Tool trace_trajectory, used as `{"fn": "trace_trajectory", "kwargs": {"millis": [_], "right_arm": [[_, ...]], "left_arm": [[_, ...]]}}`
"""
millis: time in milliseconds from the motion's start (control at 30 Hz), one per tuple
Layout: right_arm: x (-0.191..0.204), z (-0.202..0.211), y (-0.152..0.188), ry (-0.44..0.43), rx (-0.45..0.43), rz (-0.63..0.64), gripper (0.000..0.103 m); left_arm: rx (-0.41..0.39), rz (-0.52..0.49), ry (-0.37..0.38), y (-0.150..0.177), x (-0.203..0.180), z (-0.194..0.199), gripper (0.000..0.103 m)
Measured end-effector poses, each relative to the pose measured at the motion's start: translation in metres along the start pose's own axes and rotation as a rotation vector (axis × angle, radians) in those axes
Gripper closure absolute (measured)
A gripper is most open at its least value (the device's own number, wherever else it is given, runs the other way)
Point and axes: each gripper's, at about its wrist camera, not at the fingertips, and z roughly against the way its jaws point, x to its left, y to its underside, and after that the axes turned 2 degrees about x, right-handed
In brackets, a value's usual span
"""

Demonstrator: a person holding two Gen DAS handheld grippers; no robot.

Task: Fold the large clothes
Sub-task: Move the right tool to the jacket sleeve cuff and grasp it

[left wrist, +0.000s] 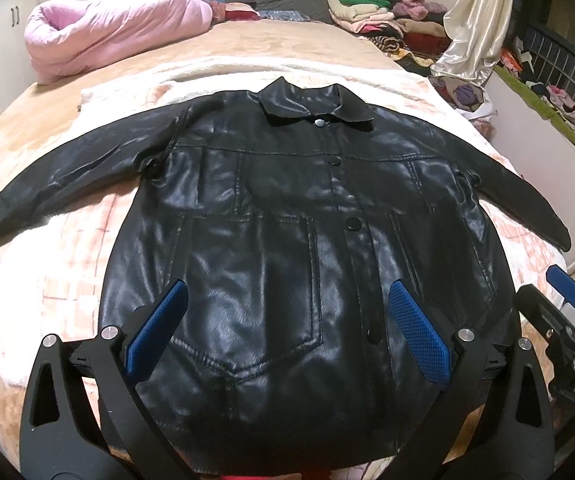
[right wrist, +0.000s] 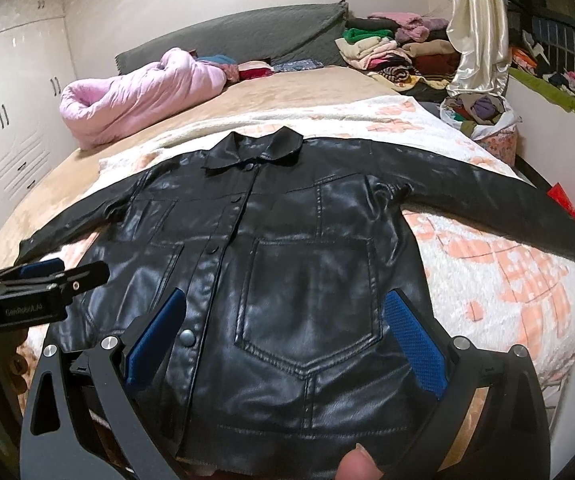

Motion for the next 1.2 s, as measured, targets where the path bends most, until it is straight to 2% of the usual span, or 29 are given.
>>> {"fn": "trace_trajectory", "kwargs": {"millis": [667,900,1200], "right_arm": [[-0.029,-0.026,-0.066,0.05,-0.044,-0.107,0.004],[-0.048,-0.036,-0.079,0.066,-0.049,-0.159,0.004],[-0.091,-0.049,-0.104,0.121,-0.069,-0.271,0.004]], "left_arm": [[0.0,0.004,0.002,-0.063,-0.014,-0.029,0.009],[0.015,-0.013,-0.004,-0.081,-0.028,-0.044,0.009],[0.031,-0.016,0.036,-0.1,-0.052,-0.065,0.009]]}}
